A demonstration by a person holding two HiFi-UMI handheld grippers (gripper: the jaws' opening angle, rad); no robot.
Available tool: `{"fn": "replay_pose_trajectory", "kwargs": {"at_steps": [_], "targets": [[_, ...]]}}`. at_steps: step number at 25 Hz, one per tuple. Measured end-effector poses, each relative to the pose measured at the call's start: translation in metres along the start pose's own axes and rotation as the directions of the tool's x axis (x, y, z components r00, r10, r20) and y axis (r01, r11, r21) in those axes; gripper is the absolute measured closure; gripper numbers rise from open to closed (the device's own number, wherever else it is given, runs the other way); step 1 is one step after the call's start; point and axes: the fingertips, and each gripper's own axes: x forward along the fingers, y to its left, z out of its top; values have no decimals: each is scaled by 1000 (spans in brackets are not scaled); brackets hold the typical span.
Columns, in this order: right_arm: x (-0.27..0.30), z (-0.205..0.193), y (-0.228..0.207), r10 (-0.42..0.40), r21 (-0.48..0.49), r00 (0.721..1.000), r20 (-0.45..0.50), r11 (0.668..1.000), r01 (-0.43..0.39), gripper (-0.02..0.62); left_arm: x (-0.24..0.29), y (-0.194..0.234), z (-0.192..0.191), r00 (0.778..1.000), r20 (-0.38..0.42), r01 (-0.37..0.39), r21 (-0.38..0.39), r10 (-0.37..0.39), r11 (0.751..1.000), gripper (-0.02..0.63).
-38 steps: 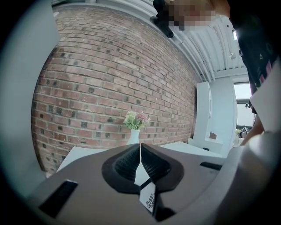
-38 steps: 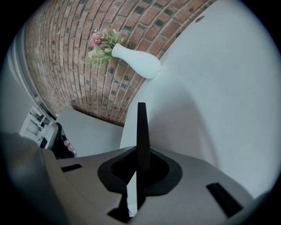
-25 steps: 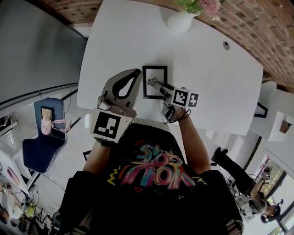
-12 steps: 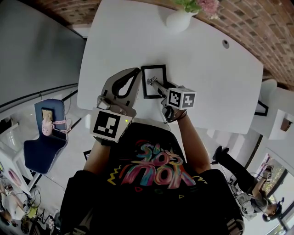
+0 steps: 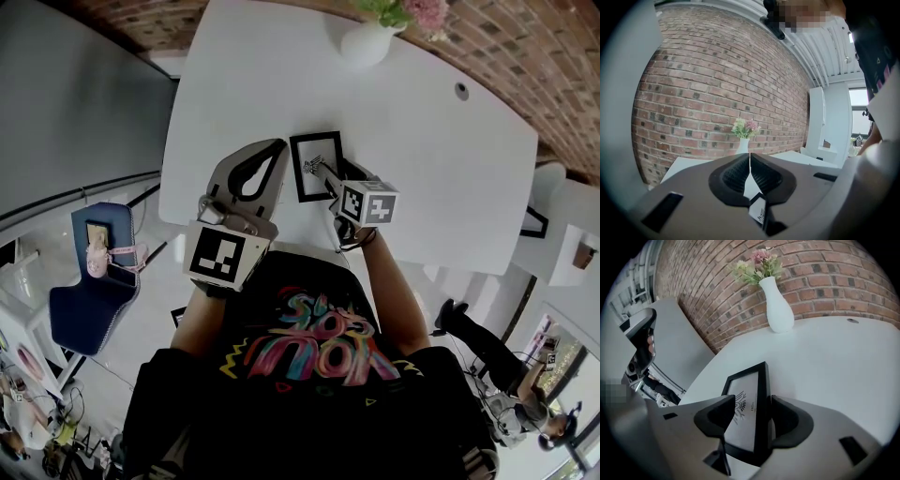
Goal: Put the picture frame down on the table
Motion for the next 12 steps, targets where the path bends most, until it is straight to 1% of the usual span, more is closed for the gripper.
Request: {"fn": "replay_pose_trajectory", "kwargs": {"at_steps": [5,12], "targets": [[-2,1,-6,-16,46,1000,22,999,15,350,-4,1,0,1000,2,5,2,-6,1000,578],[-6,2,-13,-17,58,1000,26,998,15,350,-1,-1,-3,1000,-2,14,1,-14,1000,578]]}}
